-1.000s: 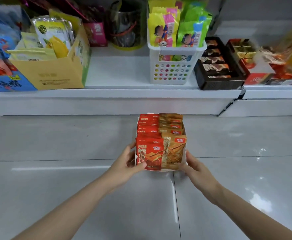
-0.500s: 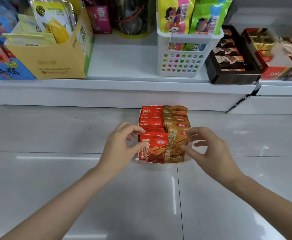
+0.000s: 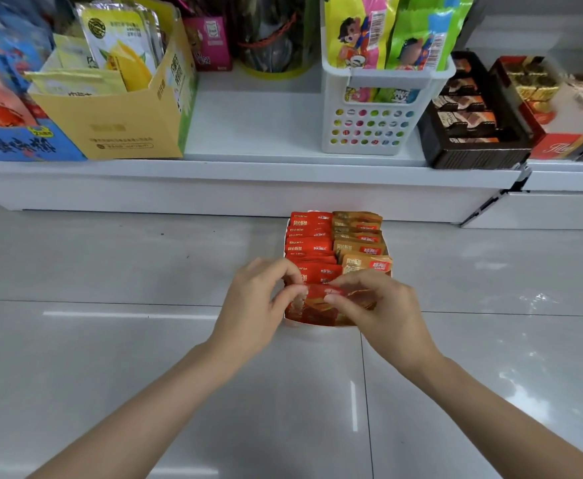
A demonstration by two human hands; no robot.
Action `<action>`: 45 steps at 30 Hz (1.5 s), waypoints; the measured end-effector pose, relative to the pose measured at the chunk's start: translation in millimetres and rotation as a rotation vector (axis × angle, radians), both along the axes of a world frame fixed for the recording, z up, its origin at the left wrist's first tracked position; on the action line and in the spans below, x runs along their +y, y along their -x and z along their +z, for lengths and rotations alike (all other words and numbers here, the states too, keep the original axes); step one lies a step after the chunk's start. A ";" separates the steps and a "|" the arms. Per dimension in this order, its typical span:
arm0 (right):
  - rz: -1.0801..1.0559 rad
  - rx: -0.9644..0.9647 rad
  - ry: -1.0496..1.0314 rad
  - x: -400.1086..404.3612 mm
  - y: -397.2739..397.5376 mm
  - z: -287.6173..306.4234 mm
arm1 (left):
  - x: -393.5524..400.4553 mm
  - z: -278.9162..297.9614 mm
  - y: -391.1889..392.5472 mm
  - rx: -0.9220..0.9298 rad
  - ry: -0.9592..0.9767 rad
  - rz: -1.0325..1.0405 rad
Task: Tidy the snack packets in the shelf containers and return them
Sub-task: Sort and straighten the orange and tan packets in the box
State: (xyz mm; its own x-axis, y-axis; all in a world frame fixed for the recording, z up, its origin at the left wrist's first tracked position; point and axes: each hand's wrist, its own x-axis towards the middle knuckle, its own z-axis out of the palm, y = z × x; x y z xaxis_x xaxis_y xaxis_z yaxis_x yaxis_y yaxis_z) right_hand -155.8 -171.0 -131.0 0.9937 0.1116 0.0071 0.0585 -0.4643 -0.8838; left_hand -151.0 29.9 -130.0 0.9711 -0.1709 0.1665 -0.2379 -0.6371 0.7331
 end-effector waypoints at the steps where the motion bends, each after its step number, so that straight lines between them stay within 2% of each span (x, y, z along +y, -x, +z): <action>1: -0.003 0.011 -0.051 0.5 0.6 3.1 | -1.8 5.6 -1.8 -0.002 0.043 0.007; 3: 0.000 0.023 -0.196 0.7 -1.5 13.7 | -7.1 20.4 -11.2 0.077 0.206 0.029; 5: -0.014 0.028 -0.291 -0.4 -9.4 29.6 | -15.6 36.0 -25.2 0.223 0.466 0.094; 7: -0.110 0.112 -0.398 -4.0 -21.1 45.0 | -24.1 47.8 -34.9 0.431 0.791 0.161; 8: -0.160 0.166 -0.449 -7.0 -26.8 50.7 | -26.5 50.9 -35.7 0.562 0.881 0.163; 10: -0.220 0.261 -0.501 -14.5 -34.3 57.8 | -26.8 52.0 -26.5 0.800 0.909 0.107; 12: -0.259 0.324 -0.525 -20.1 -36.5 62.7 | -26.1 45.9 -8.1 0.898 0.894 0.003; 17: -0.301 0.430 -0.525 -24.4 -34.6 62.0 | -25.6 44.9 16.4 0.875 0.894 -0.034; 28: -0.281 0.472 -0.461 -21.8 -32.1 63.7 | -13.7 37.6 21.7 0.990 0.996 -0.122; 30: -0.295 0.468 -0.484 -22.2 -32.5 63.3 | -14.5 37.6 21.3 1.031 1.122 -0.121; 33: -0.292 0.470 -0.591 -21.5 -33.6 64.2 | -21.5 36.9 19.4 1.203 1.527 -0.038; 34: -0.277 0.484 -0.662 -19.5 -34.1 64.0 | -25.8 38.6 18.3 1.275 1.600 -0.029; 36: -0.226 0.525 -0.811 -13.1 -34.4 62.5 | -35.0 41.4 17.3 1.346 1.556 -0.085; 39: -0.144 0.560 -0.944 -4.7 -33.8 58.8 | -49.5 45.3 18.1 1.263 1.490 -0.139; 41: -0.127 0.570 -0.939 -6.7 -33.9 57.3 | -54.6 46.3 16.6 1.200 1.420 -0.022; 45: -0.164 0.689 -1.003 -27.0 -35.5 55.8 | -43.5 37.2 11.1 0.916 1.107 0.265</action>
